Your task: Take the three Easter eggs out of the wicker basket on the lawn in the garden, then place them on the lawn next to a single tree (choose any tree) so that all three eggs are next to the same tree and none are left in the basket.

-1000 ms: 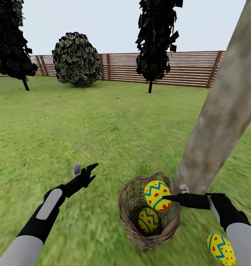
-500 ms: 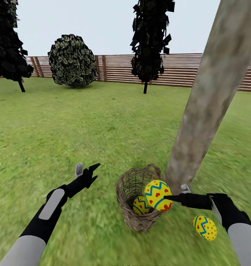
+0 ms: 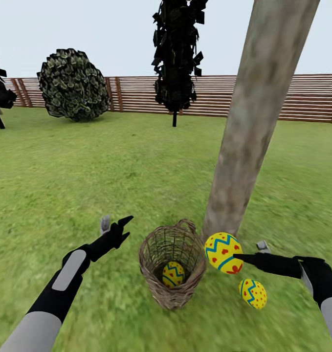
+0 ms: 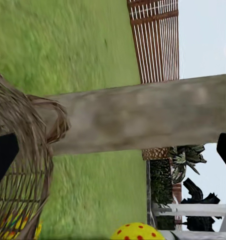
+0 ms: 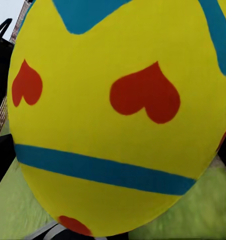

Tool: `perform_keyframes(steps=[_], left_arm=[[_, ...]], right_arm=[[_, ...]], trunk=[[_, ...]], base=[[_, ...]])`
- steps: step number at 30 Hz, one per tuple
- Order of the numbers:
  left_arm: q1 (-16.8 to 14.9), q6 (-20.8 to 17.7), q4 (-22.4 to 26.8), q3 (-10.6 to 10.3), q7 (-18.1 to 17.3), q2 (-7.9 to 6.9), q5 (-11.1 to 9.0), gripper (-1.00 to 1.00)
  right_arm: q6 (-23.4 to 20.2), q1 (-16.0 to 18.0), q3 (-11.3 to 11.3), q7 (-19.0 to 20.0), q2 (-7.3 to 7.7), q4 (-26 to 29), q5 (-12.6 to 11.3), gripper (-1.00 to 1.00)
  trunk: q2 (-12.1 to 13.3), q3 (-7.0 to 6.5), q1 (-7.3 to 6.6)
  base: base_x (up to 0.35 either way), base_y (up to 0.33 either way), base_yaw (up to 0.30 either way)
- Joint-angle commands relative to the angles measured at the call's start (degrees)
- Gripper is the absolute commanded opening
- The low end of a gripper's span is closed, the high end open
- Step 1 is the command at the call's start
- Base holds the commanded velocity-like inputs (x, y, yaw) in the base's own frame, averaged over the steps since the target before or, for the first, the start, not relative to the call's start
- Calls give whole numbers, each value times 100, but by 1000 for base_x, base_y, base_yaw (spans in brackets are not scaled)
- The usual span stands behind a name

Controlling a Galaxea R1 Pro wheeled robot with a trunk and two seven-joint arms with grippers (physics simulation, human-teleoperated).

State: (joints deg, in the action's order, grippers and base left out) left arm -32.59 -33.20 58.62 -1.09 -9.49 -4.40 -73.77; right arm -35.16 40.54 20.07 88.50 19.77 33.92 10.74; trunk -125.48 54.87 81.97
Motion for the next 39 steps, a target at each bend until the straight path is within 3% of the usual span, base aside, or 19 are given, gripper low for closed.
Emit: perform_keyframes(steps=[1, 8, 10, 18, 25, 32, 33, 35, 37, 39], left_arm=[[-2, -11, 0, -16, -11, 11, -21, 100], [-2, -3, -6, -162, -9, 55, -15, 100], [-2, -3, -8, -163, -9, 73, -15, 100], [-2, -3, -9, -163, -9, 88, -15, 100], [-2, 6, -17, -163, -9, 88, -7, 100], [-2, -1, -11, -163, -18, 111, -20, 100], [-2, -2, -12, -163, -19, 249, -18, 100], [-2, -2, -17, -163, -18, 310, -16, 100], [-2, -3, -17, -163, -18, 324, -14, 100], [-2, -3, -17, -163, -18, 324, -12, 100]], right_arm=[[-70, 6, 32, 40, 4, -4, 60, -100], [-70, 6, 33, -7, 9, -16, 60, -100], [-70, 6, 39, -258, 4, 1, 60, -100], [235, 6, 51, -1957, -38, 41, 66, -100], [1287, 6, 44, -3929, -76, -16, 67, -100], [1702, 6, 37, -5060, -340, -67, 115, -100], [1724, 6, 33, -5452, -429, -69, 137, -100], [1763, 6, 32, -5668, -535, -76, 146, -100], [2151, -1, 23, -5775, -609, -257, 147, -100], [2254, -2, 16, -6074, -667, -397, 167, -100]], trunk=[[-2, -1, -1], [-2, -44, -1], [-2, -57, -1], [-2, -106, -1], [-2, -119, -1], [-2, -119, -1], [-2, -119, -1], [-2, -119, -1], [-2, -119, -1], [-2, -119, -1]], base=[[0, -20, -235], [0, -249, -235], [0, -300, -235], [0, -229, -235], [0, -4, -90], [0, 0, -1], [0, 0, 0], [0, 0, 0], [0, 0, 0], [0, 0, 0]])
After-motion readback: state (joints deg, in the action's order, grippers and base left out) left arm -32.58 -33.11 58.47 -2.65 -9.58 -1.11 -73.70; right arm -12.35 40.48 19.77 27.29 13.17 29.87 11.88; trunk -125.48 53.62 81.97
